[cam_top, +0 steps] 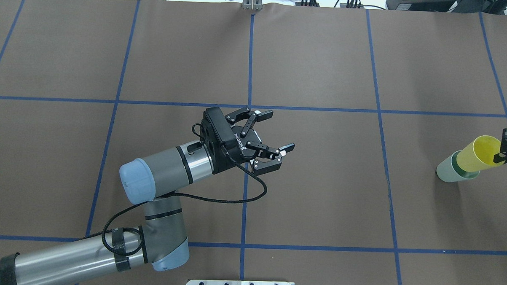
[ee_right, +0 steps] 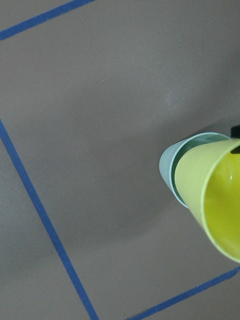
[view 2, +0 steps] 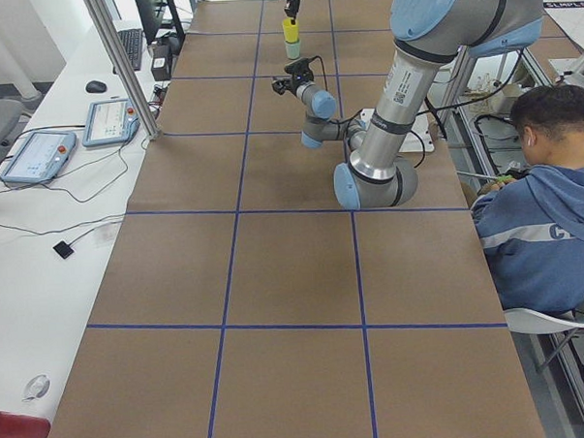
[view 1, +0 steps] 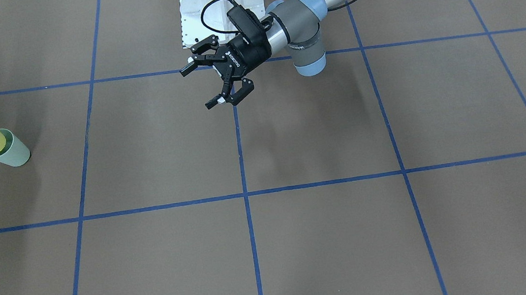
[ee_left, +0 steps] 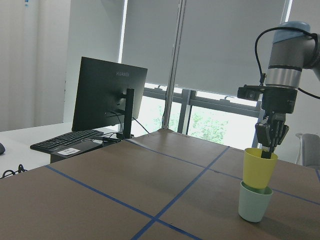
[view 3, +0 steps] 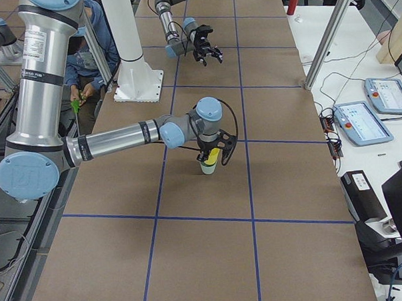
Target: Transfer and stack yellow cup on green cup
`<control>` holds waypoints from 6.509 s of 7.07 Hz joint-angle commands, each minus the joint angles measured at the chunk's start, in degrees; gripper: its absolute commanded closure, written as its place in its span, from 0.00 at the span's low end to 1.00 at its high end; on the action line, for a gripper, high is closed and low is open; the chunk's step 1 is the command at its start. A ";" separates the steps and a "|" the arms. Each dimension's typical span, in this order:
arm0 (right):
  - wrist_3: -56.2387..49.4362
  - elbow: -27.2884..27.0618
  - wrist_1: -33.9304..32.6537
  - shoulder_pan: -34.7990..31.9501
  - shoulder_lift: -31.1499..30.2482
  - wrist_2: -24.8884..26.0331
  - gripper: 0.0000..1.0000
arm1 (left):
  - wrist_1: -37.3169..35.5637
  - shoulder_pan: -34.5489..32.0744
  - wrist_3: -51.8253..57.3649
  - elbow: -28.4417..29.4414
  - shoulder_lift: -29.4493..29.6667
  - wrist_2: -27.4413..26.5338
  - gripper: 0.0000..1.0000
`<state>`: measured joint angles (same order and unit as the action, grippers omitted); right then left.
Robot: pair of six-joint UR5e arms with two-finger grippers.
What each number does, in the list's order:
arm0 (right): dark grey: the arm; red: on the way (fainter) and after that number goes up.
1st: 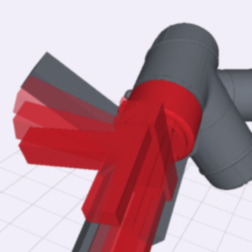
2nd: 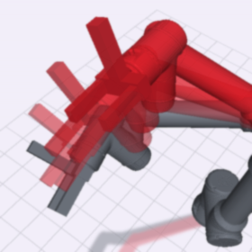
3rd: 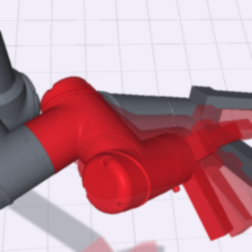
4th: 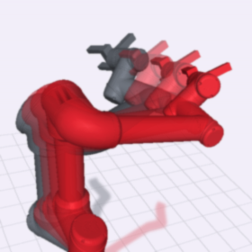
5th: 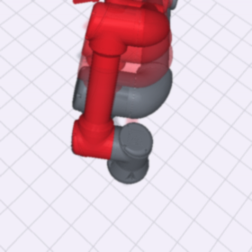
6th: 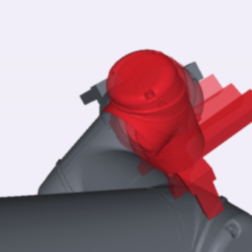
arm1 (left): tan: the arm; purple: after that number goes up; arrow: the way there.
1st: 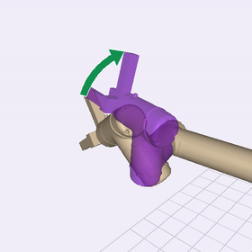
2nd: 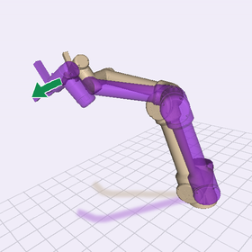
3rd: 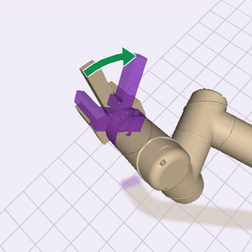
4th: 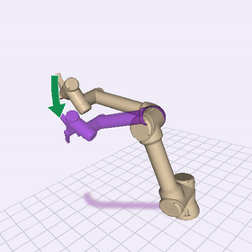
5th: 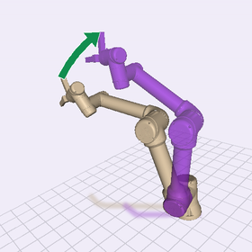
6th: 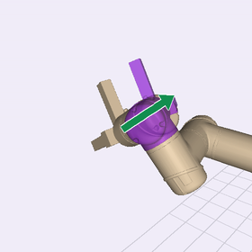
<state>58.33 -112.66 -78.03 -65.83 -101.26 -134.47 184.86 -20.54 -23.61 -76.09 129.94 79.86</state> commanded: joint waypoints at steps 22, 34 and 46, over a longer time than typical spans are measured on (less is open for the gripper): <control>-14.70 -0.37 0.07 -3.07 4.23 10.01 0.00 | -46.25 -57.95 6.28 -3.08 -39.56 56.93 0.01; -27.72 6.92 -0.28 -13.07 3.87 1.71 0.00 | -92.57 -67.44 21.77 -24.01 -42.21 50.49 0.00; -56.66 12.73 -13.73 -18.45 6.77 4.65 0.00 | -100.13 -67.35 21.68 -32.63 -46.09 54.34 0.00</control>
<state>1.55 -100.52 -91.95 -84.29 -94.44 -129.68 84.95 -87.83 -2.06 -107.50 84.34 134.21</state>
